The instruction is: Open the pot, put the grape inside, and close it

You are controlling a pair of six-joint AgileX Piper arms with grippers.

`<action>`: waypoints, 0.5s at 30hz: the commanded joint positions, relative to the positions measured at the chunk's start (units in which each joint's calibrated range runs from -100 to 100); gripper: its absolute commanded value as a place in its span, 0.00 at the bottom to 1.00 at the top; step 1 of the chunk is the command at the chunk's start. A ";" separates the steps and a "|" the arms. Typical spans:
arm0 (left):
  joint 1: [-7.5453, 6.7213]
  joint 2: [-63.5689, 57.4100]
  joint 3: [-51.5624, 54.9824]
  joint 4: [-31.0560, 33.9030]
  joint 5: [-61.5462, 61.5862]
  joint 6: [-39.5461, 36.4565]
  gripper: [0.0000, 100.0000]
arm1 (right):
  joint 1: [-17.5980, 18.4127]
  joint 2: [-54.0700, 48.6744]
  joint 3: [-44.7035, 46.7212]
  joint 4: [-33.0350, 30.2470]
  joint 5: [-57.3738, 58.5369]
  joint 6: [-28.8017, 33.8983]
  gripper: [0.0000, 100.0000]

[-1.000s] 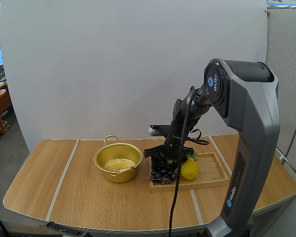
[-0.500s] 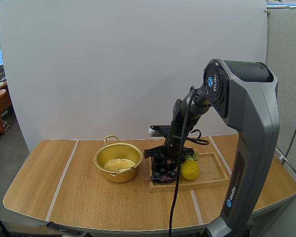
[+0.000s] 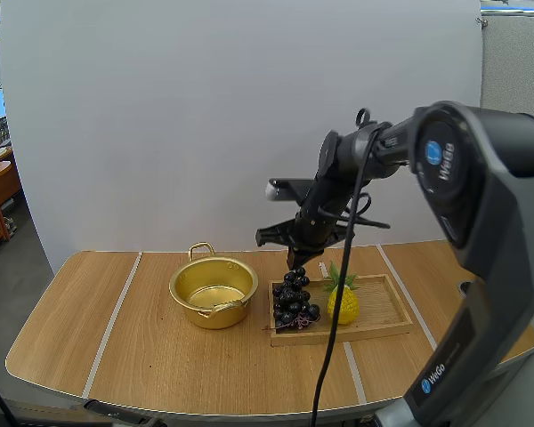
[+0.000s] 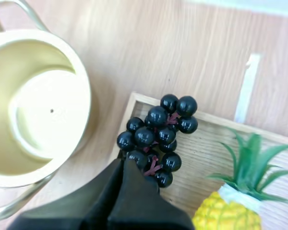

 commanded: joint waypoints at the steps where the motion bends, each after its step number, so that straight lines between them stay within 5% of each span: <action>1: -0.09 -0.40 -0.20 0.67 -1.92 -0.64 0.00 | 0.05 -8.19 -0.40 0.09 3.54 -0.23 0.00; 15: -0.09 -0.40 -0.20 0.67 -1.92 -0.64 0.00 | 0.05 -11.01 -0.40 0.54 5.58 -0.18 0.00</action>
